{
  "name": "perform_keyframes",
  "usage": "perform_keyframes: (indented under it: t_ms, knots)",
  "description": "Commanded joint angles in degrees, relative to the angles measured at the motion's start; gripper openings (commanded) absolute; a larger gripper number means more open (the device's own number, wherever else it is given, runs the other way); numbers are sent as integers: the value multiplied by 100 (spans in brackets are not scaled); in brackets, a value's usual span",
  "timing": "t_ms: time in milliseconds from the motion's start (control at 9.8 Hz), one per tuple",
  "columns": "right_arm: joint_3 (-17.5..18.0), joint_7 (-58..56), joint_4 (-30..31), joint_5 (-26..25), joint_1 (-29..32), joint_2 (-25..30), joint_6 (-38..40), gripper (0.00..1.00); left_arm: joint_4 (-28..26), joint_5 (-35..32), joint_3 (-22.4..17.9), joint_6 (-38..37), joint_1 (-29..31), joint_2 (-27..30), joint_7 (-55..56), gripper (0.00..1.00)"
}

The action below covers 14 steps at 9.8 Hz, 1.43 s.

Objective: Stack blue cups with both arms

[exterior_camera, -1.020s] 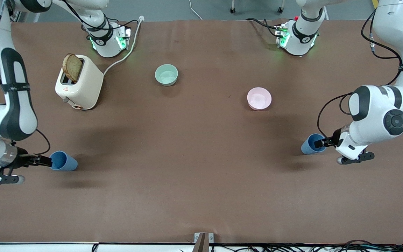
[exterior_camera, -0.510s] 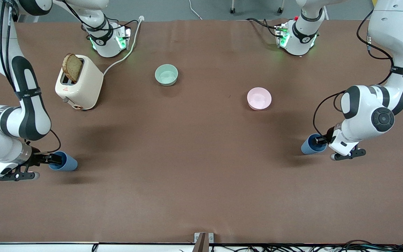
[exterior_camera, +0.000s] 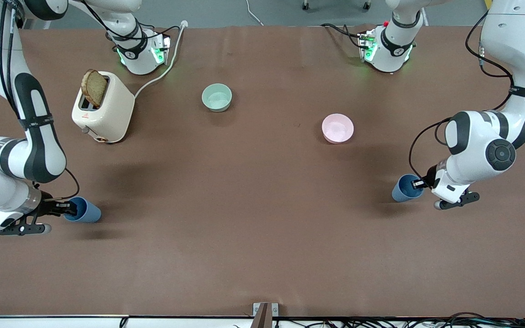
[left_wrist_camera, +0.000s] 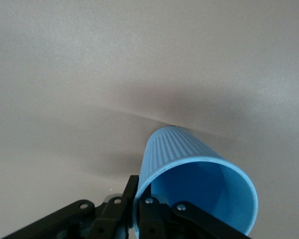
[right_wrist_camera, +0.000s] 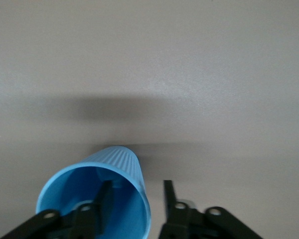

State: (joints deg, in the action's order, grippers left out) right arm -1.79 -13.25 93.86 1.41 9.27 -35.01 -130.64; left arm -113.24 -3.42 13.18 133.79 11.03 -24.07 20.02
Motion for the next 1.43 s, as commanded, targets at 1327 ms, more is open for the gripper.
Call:
perform_keyframes:
  t_ms: [1327]
  knots:
    - [126, 3861, -1828, 483, -2109, 1418, 3009, 1, 2957, -141, 440, -73, -3581, -2155, 5636, 5]
